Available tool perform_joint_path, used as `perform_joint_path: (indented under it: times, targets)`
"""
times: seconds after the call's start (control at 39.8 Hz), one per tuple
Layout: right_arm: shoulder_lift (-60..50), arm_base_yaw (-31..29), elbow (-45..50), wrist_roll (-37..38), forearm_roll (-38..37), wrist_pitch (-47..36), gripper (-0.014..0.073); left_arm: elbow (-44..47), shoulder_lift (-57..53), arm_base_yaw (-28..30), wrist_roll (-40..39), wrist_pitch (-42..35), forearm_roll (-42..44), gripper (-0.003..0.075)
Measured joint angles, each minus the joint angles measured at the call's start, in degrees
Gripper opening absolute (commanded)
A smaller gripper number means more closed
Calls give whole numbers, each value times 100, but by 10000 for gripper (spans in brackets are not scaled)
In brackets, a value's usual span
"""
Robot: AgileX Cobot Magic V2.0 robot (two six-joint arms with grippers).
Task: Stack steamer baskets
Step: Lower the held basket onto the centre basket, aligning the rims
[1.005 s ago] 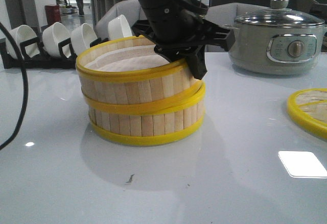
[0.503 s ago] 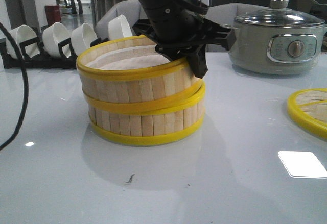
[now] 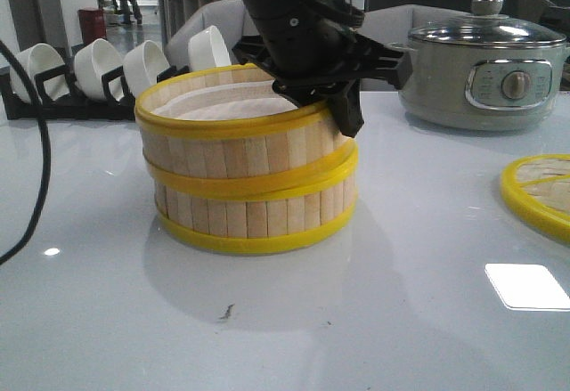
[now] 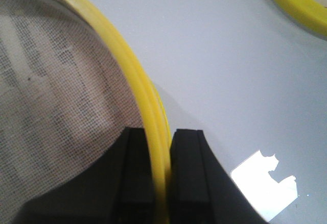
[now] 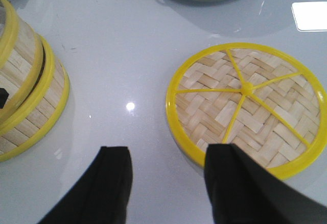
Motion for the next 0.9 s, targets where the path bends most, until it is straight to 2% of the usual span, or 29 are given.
perform_joint_path:
  times: [0.3,0.65,0.9]
  targets:
    - [0,0,0,0,0,0,445,0,0,0,0,-9,-14,96]
    - [0,0,0,0,0,0,445,-9,0,0,45,-181,-87,268]
    - [0,0,0,0,0,0,445,-22,0,-15,45,-291,-161,290]
